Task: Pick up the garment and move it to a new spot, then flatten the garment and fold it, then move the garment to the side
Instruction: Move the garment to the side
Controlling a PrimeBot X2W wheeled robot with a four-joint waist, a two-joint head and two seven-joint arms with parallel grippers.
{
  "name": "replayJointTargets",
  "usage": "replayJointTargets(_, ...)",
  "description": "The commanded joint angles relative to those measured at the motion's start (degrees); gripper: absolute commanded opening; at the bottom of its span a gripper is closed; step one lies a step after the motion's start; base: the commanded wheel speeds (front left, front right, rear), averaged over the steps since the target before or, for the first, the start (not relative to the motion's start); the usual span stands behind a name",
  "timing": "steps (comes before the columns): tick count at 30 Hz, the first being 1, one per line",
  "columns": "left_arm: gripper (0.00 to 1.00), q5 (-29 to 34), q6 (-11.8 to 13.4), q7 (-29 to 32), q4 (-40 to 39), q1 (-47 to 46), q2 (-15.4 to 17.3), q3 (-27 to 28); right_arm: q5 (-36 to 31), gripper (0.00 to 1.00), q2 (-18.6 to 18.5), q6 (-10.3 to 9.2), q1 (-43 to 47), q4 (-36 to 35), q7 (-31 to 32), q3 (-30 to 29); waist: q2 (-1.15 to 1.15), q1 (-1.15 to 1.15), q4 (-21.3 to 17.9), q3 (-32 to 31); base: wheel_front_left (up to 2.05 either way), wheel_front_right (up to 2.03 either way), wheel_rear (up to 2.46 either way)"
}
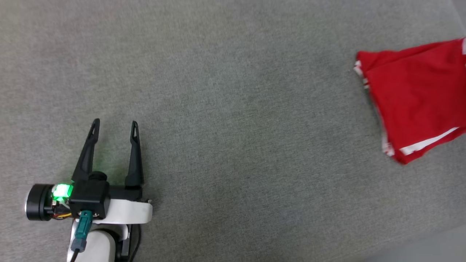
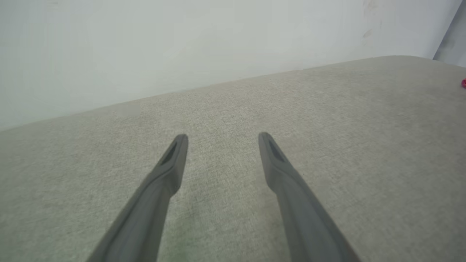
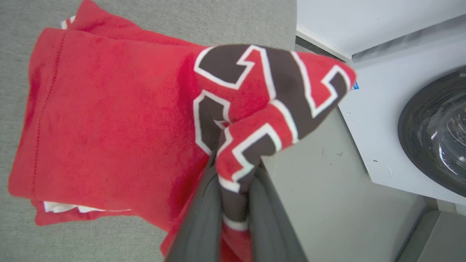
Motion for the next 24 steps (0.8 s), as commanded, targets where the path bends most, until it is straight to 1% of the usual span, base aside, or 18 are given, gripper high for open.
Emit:
replayJointTargets(1,1.00,0.30,0.25,-0.14,-0.55,-0.98,0.59,0.07,-1.10,0.00,0.21,-0.09,-1.65,1.99,-0.48,-1.29,0.00,-0.01,0.41,3.07,0.00,0.00,0.00)
replayJointTargets(5,1.00,0.32,0.59,-0.13,-1.82,-2.17,1.22,0.05,-3.38,0.00,1.04,-0.09,-3.81,8.13,-1.79,-5.05,0.00,-0.01,0.87,6.03,0.00,0.00,0.00)
replayJointTargets(8,1.00,0.27,0.89,-0.09,-2.21,-2.88,1.81,-0.04,-4.73,0.00,2.39,-0.10,-4.78,12.49,-3.08,-7.61,0.00,-0.01,1.19,7.52,0.00,0.00,0.00)
replayJointTargets(12,1.00,-0.09,1.25,0.05,-2.15,-3.07,2.15,-0.06,-6.31,0.00,5.70,-0.09,-4.96,16.95,-3.88,-9.58,0.00,-0.01,1.40,7.80,0.00,0.00,0.00)
replayJointTargets(13,1.00,-0.20,1.44,0.05,-2.05,-3.03,2.08,-0.12,-6.87,0.31,6.40,-0.10,-4.97,17.86,-4.05,-10.02,0.00,-0.01,1.48,7.41,0.00,0.00,0.00)
replayJointTargets(14,1.00,-0.34,1.63,0.05,-2.03,-2.89,1.95,-0.27,-8.04,1.00,6.78,-0.10,-5.06,18.54,-4.78,-10.34,0.00,-0.01,1.57,6.85,0.00,0.00,0.00)
replayJointTargets(17,1.00,-0.57,2.00,0.03,-2.02,-1.95,1.21,-0.83,-12.62,1.00,7.73,-0.10,-6.14,20.34,-7.88,-12.09,0.00,-0.01,1.98,4.40,0.00,0.00,0.00)
replayJointTargets(20,1.00,-0.99,2.50,-0.02,-1.93,-1.12,0.27,-1.18,-19.05,1.00,8.16,-0.10,-7.00,21.31,-12.13,-14.22,0.00,-0.01,2.78,1.34,0.00,0.00,0.00)
replayJointTargets(24,1.00,-1.58,3.24,-0.02,-1.68,0.14,-0.87,-1.12,-26.55,1.00,9.65,-0.10,-7.12,19.58,-19.30,-17.38,0.00,-0.01,4.28,-2.20,0.00,0.00,0.00)
